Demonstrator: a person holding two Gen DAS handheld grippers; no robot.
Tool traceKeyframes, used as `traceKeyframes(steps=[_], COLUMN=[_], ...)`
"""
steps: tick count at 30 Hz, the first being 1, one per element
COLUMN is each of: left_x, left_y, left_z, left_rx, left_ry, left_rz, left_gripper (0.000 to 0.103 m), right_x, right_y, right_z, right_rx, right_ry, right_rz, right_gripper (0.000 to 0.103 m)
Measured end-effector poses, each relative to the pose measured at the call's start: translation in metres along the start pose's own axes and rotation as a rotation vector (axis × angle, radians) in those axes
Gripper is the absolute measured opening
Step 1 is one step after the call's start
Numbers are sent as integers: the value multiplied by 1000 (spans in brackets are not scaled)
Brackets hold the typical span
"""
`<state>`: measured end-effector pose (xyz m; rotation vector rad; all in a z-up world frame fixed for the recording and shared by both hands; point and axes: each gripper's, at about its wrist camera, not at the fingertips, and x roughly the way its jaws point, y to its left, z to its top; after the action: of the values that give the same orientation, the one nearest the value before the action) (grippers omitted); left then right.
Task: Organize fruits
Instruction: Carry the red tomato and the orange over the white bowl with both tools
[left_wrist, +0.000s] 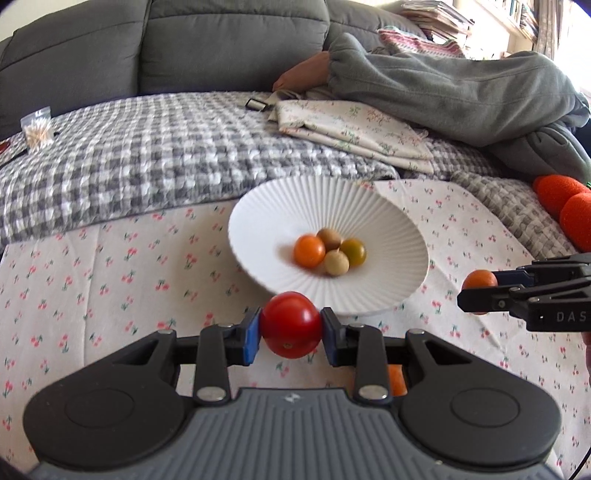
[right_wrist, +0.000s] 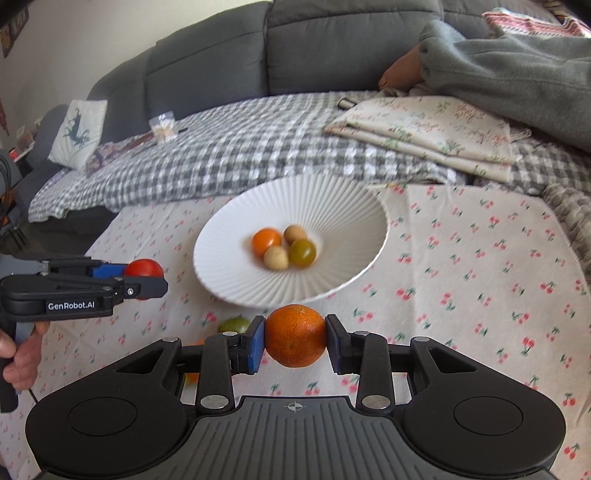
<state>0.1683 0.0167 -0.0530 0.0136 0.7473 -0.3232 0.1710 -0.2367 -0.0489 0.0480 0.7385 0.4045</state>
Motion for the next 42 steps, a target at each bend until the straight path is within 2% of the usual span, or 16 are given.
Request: traceKeyframes(steps=[5,12,27,42], left_x=[13,34,75,81], left_y=[-11,-31,-29,-22], left_z=[16,25,24,21], left_rx=[14,82,148,172], left_ry=[-14,-25,-4,-8], left_rz=[-14,-27,-29,-10], left_gripper=[32,32,32,36], right_x=[2,16,59,82], right_y=[-9,-15,2,6], right_z=[14,32,37,31], right_rx=[31,36,-40,-65], right_ry=[-36,-65,-26,7], right_rz=[-27,-44,-33,-62], right_gripper=[33,33,33,35])
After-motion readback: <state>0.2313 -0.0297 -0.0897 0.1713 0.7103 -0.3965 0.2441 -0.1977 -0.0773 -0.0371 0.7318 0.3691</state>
